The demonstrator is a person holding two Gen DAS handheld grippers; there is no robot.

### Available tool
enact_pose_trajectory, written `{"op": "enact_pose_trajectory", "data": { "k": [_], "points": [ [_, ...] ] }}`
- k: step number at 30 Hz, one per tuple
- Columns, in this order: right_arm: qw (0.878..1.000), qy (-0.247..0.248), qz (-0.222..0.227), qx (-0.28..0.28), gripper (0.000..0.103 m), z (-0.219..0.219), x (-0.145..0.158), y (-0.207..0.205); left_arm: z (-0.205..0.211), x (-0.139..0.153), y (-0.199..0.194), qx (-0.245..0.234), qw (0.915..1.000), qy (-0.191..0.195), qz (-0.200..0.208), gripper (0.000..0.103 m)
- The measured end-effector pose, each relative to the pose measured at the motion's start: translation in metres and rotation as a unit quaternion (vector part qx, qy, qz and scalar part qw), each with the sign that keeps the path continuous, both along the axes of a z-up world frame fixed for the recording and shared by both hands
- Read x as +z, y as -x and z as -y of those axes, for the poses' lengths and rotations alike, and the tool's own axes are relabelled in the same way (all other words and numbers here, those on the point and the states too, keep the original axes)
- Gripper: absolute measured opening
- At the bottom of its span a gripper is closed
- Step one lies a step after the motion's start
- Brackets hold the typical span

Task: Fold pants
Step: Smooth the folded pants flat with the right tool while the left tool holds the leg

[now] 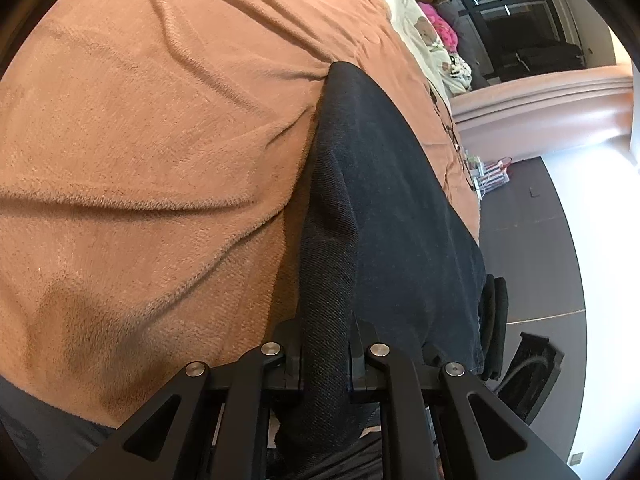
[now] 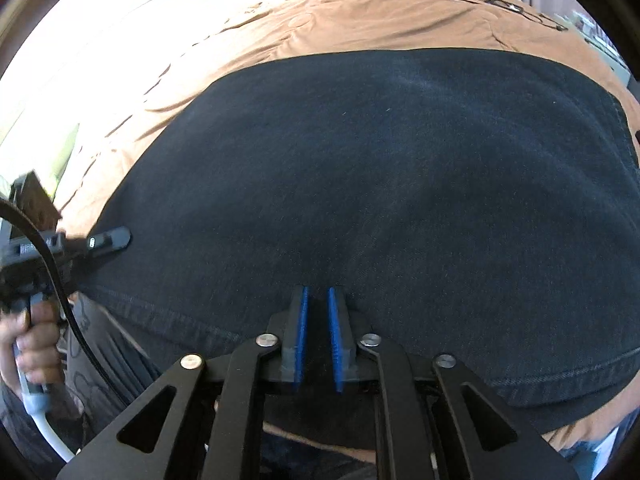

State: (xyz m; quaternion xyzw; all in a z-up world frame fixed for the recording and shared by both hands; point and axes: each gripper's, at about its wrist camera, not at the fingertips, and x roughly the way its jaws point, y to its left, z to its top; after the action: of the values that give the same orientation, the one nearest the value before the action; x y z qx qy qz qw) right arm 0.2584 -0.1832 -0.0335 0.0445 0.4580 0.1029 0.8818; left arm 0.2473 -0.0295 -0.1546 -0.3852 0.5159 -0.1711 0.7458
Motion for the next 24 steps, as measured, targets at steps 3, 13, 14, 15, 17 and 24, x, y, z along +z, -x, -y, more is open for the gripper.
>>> {"op": "enact_pose_trajectory", "data": {
  "k": [3,13,14,15,17,24],
  "points": [
    [1.0,-0.013,-0.001,-0.014,0.006,0.003,0.004,-0.018,0.0,-0.001,0.0,0.003,1.0,-0.001,-0.002,0.013],
    [0.998,-0.028,-0.001,-0.048,0.004,0.007,0.013,-0.081,-0.002,-0.004,-0.008,0.005,0.9998,0.007,-0.017,0.017],
    [0.998,-0.031,-0.002,-0.052,0.004,0.007,0.015,-0.087,-0.001,-0.005,-0.009,0.005,0.9998,0.006,-0.018,0.017],
    [0.998,-0.033,-0.001,-0.056,0.004,0.009,0.017,-0.094,-0.001,-0.005,-0.01,0.005,0.9998,0.006,-0.019,0.017],
    [0.997,-0.029,0.005,-0.067,0.004,0.015,0.022,-0.105,-0.001,-0.005,-0.012,0.005,0.9998,0.006,-0.02,0.018],
    [0.996,-0.02,0.001,-0.081,0.004,0.023,0.028,-0.152,0.002,-0.007,-0.021,0.007,0.9997,0.009,-0.022,0.019]
  ]
}}
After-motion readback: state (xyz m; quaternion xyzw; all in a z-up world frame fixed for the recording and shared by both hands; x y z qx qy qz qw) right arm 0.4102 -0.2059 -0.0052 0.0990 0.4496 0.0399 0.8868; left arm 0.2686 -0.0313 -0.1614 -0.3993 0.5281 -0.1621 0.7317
